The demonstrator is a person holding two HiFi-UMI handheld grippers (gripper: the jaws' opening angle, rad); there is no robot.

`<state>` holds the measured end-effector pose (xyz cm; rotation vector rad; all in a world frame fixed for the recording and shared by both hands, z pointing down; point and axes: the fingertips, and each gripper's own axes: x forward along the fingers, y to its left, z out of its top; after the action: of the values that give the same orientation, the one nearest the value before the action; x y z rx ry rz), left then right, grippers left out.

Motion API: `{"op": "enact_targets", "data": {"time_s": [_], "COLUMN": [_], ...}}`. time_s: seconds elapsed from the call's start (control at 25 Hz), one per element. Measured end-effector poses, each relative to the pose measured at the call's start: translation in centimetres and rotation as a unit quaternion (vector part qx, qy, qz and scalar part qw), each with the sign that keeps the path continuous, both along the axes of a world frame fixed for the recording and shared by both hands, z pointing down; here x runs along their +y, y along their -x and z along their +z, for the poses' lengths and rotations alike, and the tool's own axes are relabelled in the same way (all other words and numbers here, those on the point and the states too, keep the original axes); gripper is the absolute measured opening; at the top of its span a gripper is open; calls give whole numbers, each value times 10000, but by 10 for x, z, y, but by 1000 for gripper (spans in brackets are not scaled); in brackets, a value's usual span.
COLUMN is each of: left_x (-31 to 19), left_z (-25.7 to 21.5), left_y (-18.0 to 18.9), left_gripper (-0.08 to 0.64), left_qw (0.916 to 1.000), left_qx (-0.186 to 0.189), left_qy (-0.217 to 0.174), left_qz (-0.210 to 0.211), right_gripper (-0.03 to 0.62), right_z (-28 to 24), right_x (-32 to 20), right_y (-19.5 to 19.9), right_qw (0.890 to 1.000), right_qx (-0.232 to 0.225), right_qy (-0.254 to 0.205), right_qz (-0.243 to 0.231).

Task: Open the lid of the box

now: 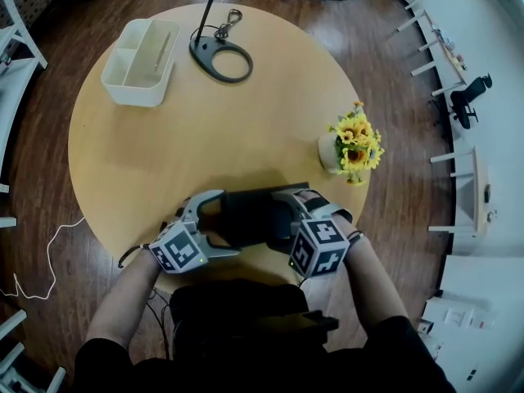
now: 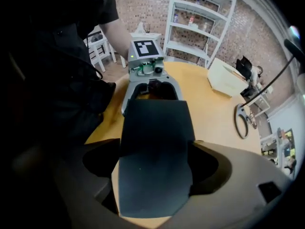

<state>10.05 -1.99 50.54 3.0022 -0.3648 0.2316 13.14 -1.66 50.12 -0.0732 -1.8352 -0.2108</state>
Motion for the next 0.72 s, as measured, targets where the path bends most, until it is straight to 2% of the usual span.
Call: {"op": "enact_targets", "data": {"time_s": [0.24, 0.44, 0.72], "left_x": [-2, 0, 0], "left_z": [0, -1, -1], "left_y": [0, -1, -1], "left_gripper": [586, 584, 583], "left_qw": [10000, 10000, 10000], "left_qx": [9, -14, -11], "left_qy": [-42, -7, -6], "left_qz": [10, -3, -13], "right_gripper": [462, 462, 461], "right_z": [-7, -8, -12], "right_x": [-5, -2, -2], "right_y": [2, 3, 4], "right_qw": [9999, 9992, 9986], "right_qx": [-124, -33, 59], "right_qy": [-97, -98, -200], "right_qz": [-31, -393, -492]}}
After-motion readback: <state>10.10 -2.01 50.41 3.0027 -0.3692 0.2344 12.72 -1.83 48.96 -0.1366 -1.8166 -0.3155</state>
